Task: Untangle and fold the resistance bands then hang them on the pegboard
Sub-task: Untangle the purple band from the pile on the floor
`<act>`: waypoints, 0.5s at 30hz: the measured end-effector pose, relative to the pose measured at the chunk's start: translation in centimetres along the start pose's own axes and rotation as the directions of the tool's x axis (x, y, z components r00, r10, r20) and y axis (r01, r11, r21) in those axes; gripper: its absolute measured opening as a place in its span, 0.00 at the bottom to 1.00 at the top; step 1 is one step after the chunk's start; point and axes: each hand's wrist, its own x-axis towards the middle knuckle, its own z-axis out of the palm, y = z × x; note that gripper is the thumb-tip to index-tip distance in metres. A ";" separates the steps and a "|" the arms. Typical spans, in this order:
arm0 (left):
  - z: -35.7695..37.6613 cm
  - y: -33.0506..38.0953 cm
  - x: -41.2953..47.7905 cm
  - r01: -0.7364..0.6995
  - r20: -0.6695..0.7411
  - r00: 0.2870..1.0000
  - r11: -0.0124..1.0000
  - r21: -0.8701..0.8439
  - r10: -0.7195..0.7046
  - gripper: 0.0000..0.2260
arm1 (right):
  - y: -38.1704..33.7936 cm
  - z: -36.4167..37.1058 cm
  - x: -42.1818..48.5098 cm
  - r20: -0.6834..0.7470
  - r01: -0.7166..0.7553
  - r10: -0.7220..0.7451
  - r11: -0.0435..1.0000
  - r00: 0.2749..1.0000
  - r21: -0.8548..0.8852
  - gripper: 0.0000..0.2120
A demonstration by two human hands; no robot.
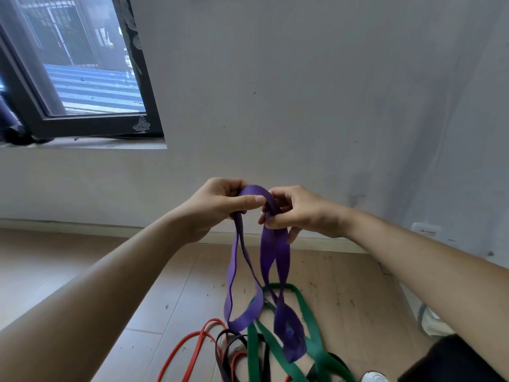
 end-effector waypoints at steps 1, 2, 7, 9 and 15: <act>-0.2 0.0 0.0 0.002 -0.020 1.000 1.000 -0.017 -0.003 0.18 | 0.1 0.0 0.0 0.013 -0.019 0.019 1.000 1.000 0.023 0.14; -0.3 0.0 0.0 0.005 -0.036 0.999 0.999 -0.034 -0.006 0.18 | 0.2 0.0 0.1 0.025 -0.036 0.035 0.999 0.999 0.036 0.13; -1.3 -0.4 -0.1 0.003 -0.088 0.996 0.997 -0.078 -0.010 0.16 | 0.6 -1.3 0.3 0.003 -0.069 0.069 0.997 0.998 -0.045 0.10; -1.7 -0.7 -0.1 -0.007 -0.093 0.996 0.997 -0.081 0.000 0.14 | 0.3 -2.3 0.0 -0.026 -0.071 0.069 0.994 0.997 -0.084 0.10; -2.0 -1.1 -0.4 0.042 0.042 0.998 0.995 0.092 -0.046 0.17 | -1.7 -3.9 -1.2 -0.157 0.088 -0.079 0.995 0.984 0.046 0.09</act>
